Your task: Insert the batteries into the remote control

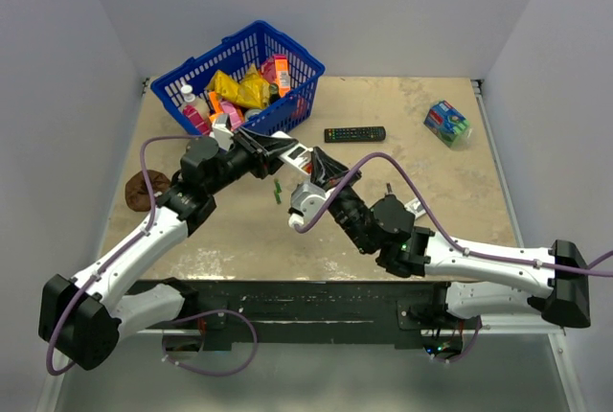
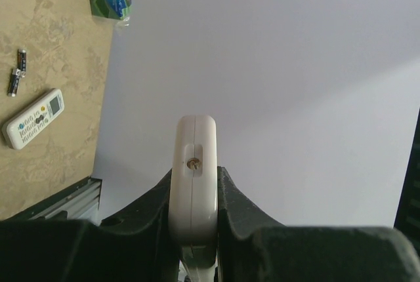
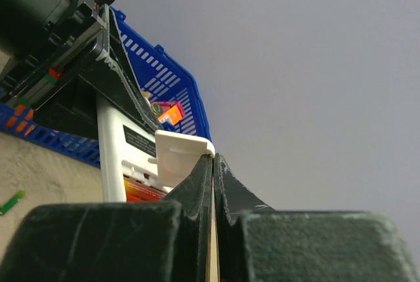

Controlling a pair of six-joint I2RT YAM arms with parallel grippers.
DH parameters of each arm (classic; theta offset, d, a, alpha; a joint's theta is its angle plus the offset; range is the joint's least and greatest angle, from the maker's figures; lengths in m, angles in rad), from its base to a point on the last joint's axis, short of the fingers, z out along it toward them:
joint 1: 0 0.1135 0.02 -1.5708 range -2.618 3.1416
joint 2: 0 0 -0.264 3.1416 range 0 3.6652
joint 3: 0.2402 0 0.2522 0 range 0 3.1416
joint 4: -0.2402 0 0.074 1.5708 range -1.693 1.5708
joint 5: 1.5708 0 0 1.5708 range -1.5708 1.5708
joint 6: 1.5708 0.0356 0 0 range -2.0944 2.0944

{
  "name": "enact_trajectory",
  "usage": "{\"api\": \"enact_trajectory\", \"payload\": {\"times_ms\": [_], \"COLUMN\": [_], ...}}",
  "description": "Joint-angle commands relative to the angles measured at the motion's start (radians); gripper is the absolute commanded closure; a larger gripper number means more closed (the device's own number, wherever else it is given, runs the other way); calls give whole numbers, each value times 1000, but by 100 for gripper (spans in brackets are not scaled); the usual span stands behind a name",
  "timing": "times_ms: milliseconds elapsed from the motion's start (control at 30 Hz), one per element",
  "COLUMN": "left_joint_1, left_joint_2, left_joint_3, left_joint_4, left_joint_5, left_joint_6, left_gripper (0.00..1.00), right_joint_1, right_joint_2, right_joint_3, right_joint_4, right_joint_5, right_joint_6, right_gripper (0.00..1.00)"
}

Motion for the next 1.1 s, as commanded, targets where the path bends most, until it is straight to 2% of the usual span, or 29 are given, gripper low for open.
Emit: {"api": "enact_trajectory", "payload": {"times_ms": [0,200,733,1067], "left_joint_1": [-8,-15,-15,-15], "left_joint_2": [-31,-40,-31,-23], "left_joint_3": [61,70,108,107], "left_joint_4": [43,24,-11,13], "left_joint_5": [-8,-26,-42,-38], "left_joint_6": [-21,-15,-8,-15], "left_gripper": [100,100,100,100], "right_joint_1": [6,6,6,6], "right_joint_2": [-37,-36,-47,-74], "right_joint_3": [-15,-36,-73,-88], "right_joint_4": [88,132,98,10], "right_joint_5": [-9,1,-52,-94], "right_joint_6": [-49,-90,-152,-166], "right_gripper": [100,100,100,100]}}
